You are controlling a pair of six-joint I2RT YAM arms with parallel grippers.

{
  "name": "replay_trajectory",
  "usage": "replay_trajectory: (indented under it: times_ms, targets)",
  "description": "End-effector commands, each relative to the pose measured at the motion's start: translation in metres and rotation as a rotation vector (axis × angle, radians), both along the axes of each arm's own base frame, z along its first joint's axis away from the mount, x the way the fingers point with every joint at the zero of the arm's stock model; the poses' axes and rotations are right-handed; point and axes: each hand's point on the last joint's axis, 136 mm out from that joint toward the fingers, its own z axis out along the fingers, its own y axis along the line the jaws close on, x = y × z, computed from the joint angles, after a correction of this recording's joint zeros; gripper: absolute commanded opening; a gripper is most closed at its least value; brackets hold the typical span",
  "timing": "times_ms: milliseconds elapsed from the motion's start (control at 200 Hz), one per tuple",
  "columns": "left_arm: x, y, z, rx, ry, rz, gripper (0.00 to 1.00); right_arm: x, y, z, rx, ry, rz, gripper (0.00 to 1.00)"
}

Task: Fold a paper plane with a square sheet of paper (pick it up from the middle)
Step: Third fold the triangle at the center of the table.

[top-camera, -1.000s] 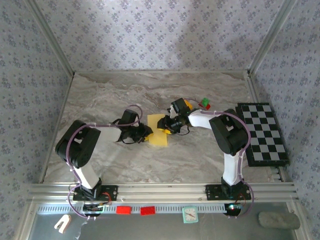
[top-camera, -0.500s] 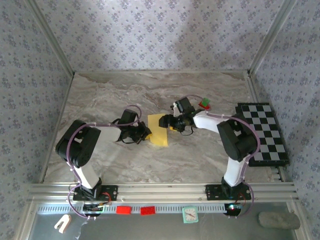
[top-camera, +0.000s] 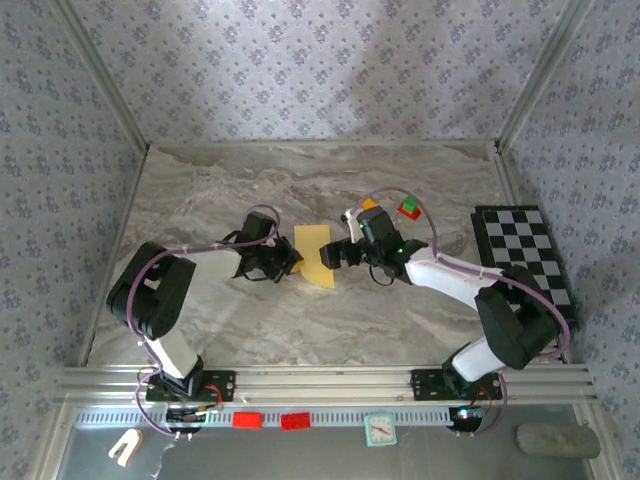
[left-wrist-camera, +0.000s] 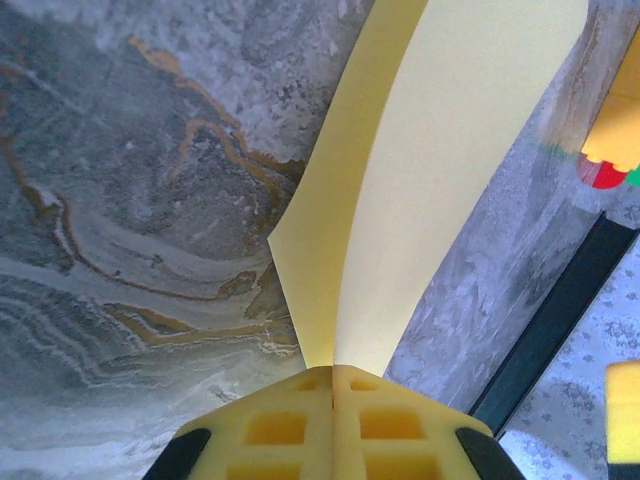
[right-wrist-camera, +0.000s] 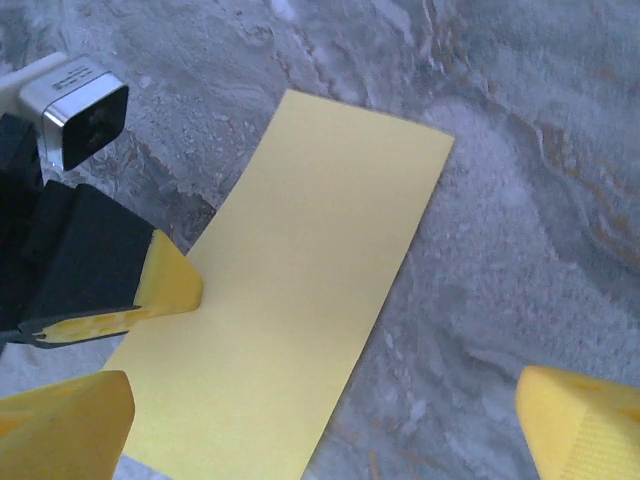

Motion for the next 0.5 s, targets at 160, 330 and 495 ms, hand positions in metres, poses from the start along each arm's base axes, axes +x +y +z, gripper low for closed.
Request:
replay_trajectory:
  times_ms: [160,330,495]
  targets:
    - [0.003,-0.001,0.007,0.015,-0.01,0.014,0.0,-0.03,0.028,0.002,-0.064,-0.293,0.253,0.94]
    - [0.002,-0.001,0.005,0.02,-0.005,0.013,0.0,-0.052,0.048,-0.014,-0.095,-0.327,0.41,0.87]
    - [0.001,-0.001,0.003,0.018,-0.001,0.015,0.0,-0.061,0.061,-0.03,-0.126,-0.341,0.492,0.77]
